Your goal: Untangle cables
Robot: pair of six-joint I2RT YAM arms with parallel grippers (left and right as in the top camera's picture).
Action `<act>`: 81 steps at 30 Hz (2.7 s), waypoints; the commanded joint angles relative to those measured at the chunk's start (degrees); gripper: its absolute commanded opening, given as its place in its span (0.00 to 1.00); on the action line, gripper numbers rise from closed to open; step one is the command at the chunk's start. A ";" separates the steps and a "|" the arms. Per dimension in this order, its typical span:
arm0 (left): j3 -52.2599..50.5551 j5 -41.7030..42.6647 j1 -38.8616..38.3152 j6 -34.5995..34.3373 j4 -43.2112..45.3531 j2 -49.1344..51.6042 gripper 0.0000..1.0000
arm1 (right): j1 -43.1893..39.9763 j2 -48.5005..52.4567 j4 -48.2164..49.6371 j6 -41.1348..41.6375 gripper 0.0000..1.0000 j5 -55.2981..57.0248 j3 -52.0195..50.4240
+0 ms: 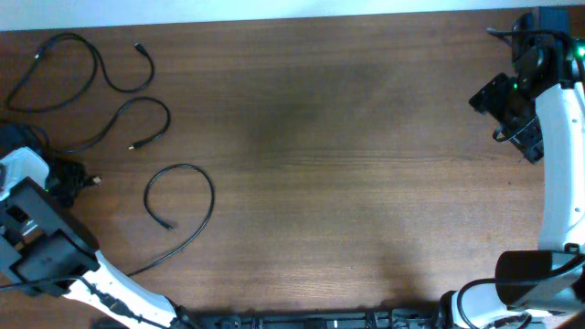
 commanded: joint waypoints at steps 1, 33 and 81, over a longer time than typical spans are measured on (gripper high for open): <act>-0.85 -2.01 0.24 2.34 -1.09 3.72 0.06 | -0.09 -0.28 0.00 -0.39 0.98 0.87 0.09; 4.00 5.70 8.96 51.06 1.92 -1.75 0.00 | -0.09 -0.28 0.00 -0.39 0.98 0.87 0.09; 12.39 14.27 -52.54 38.62 -15.76 -20.31 0.99 | 10.86 -20.96 -7.58 -18.60 0.99 -14.14 -0.94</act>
